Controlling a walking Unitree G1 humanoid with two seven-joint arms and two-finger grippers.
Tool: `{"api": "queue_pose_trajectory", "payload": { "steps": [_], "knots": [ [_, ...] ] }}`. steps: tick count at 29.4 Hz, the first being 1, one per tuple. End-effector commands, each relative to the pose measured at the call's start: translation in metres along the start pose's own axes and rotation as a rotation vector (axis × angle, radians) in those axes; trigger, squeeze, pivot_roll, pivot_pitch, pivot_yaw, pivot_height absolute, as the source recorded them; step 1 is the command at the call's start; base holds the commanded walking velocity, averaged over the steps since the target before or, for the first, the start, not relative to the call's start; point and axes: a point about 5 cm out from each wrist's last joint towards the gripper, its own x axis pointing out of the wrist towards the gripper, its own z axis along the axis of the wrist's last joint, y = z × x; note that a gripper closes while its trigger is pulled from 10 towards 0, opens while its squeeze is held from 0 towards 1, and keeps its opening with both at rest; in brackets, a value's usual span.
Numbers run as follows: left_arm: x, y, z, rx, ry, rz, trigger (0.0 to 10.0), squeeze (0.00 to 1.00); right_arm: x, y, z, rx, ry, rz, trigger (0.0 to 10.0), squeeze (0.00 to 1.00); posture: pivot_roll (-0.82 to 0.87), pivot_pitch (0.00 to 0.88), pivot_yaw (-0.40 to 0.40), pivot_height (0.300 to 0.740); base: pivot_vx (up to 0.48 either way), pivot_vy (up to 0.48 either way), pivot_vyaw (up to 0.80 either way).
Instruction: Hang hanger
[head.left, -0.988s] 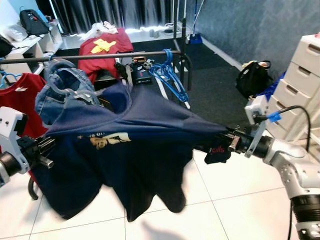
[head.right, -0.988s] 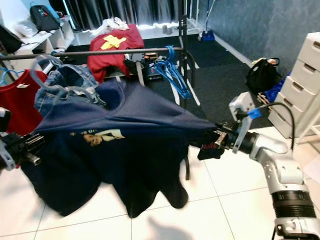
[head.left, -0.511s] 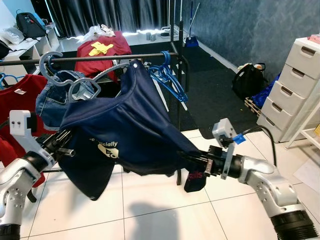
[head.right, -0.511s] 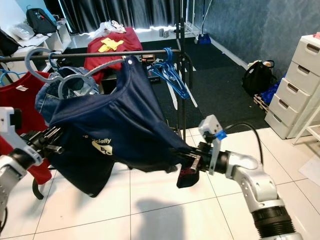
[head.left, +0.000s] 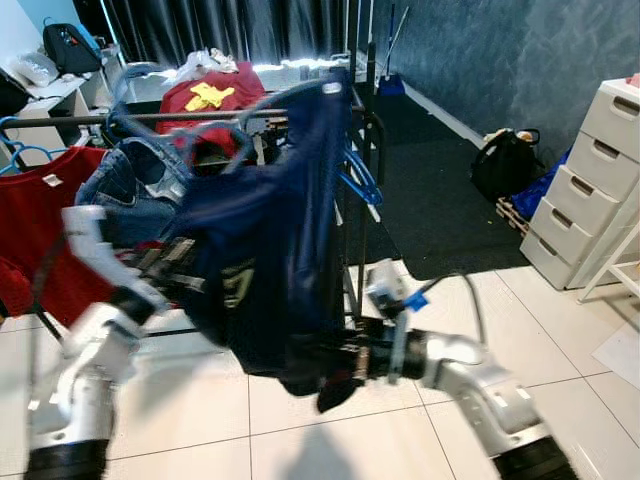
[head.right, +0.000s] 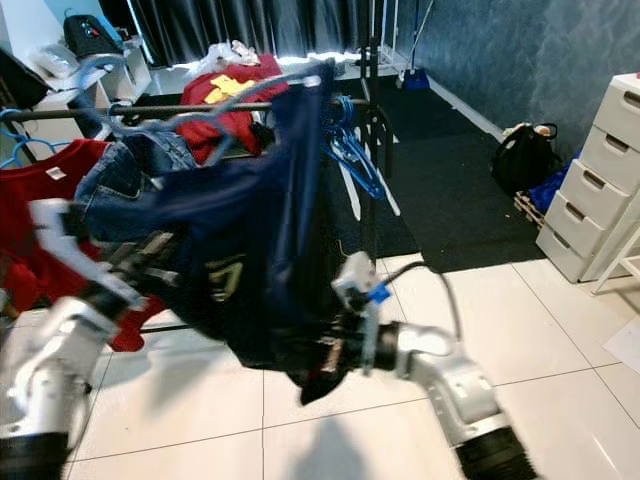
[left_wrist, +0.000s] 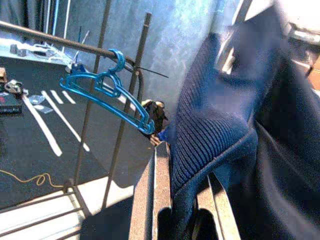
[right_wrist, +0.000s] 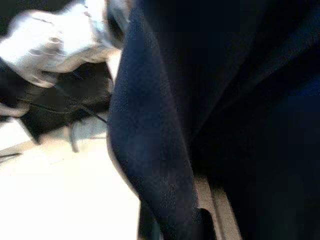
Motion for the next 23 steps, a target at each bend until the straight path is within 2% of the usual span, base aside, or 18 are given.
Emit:
{"api": "queue_pose_trajectory", "payload": {
  "steps": [1, 2, 3, 4, 5, 7, 8, 11, 13, 15, 17, 23],
  "knots": [
    [0.0, -0.007, 0.017, 0.11, -0.048, -0.056, 10.0, 0.0, -0.001, -0.012, -0.001, 0.033, -0.009, -0.101, 10.0, 0.76, -0.09, 0.015, 0.023, 0.74, 0.0, 0.0, 0.0],
    [0.0, -0.007, 0.017, 0.11, -0.048, -0.056, 10.0, 0.0, -0.001, -0.012, -0.001, 0.033, -0.009, -0.101, 10.0, 0.76, -0.09, 0.015, 0.023, 0.74, 0.0, 0.0, 0.0],
    [-0.006, -0.005, 0.018, 0.17, -0.008, -0.077, 10.0, 0.0, -0.014, -0.028, 0.013, 0.055, -0.103, -0.209, 10.0, 1.0, -0.09, 0.017, 0.025, 0.74, 0.0, 0.0, 0.0],
    [-0.01, -0.003, 0.02, 0.204, 0.016, -0.089, 10.0, 0.0, -0.024, -0.037, 0.023, 0.074, -0.172, -0.272, 10.0, 1.0, -0.09, 0.017, 0.026, 0.74, 0.0, 0.0, 0.0],
    [-0.01, -0.003, 0.02, 0.204, 0.016, -0.089, 10.0, 0.0, -0.024, -0.037, 0.023, 0.074, -0.172, -0.272, 10.0, 1.0, -0.09, 0.017, 0.026, 0.74, 0.0, 0.0, 0.0],
    [-0.016, 0.0, 0.027, 0.232, 0.013, -0.086, 10.0, 0.0, -0.048, -0.046, 0.046, 0.089, -0.328, -0.322, 10.0, 1.0, -0.09, 0.017, 0.027, 0.74, 0.0, 0.0, 0.0],
    [-0.016, 0.0, 0.027, 0.232, 0.013, -0.086, 10.0, 0.0, -0.048, -0.046, 0.046, 0.089, -0.328, -0.322, 10.0, 1.0, -0.09, 0.017, 0.027, 0.74, 0.0, 0.0, 0.0],
    [-0.019, 0.0, 0.032, 0.241, -0.004, -0.086, 10.0, 0.0, -0.063, -0.047, 0.058, 0.076, -0.403, -0.33, 10.0, 1.0, -0.09, 0.019, 0.028, 0.74, 0.0, 0.0, 0.0],
    [-0.021, -0.007, 0.034, 0.243, -0.017, -0.134, 10.0, 0.0, -0.073, -0.049, 0.068, 0.065, -0.466, -0.363, 10.0, 1.0, -0.09, 0.02, 0.027, 0.74, 0.0, 0.0, 0.0],
    [-0.022, -0.009, 0.034, 0.244, -0.019, -0.154, 10.0, 0.0, -0.075, -0.05, 0.071, 0.067, -0.495, -0.376, 10.0, 1.0, -0.09, 0.02, 0.027, 0.74, 0.0, 0.0, 0.0],
    [-0.024, -0.018, 0.033, 0.245, -0.014, -0.222, 10.0, 0.0, -0.079, -0.053, 0.083, 0.084, -0.591, -0.395, 10.0, 1.0, -0.09, 0.018, 0.028, 0.74, 0.0, 0.0, 0.0],
    [-0.026, -0.027, 0.031, 0.239, -0.002, -0.295, 10.0, 0.0, -0.081, -0.055, 0.091, 0.106, -0.664, -0.394, 10.0, 1.0, -0.08, 0.019, 0.029, 0.74, 0.0, 0.0, 0.0]
  ]
}}
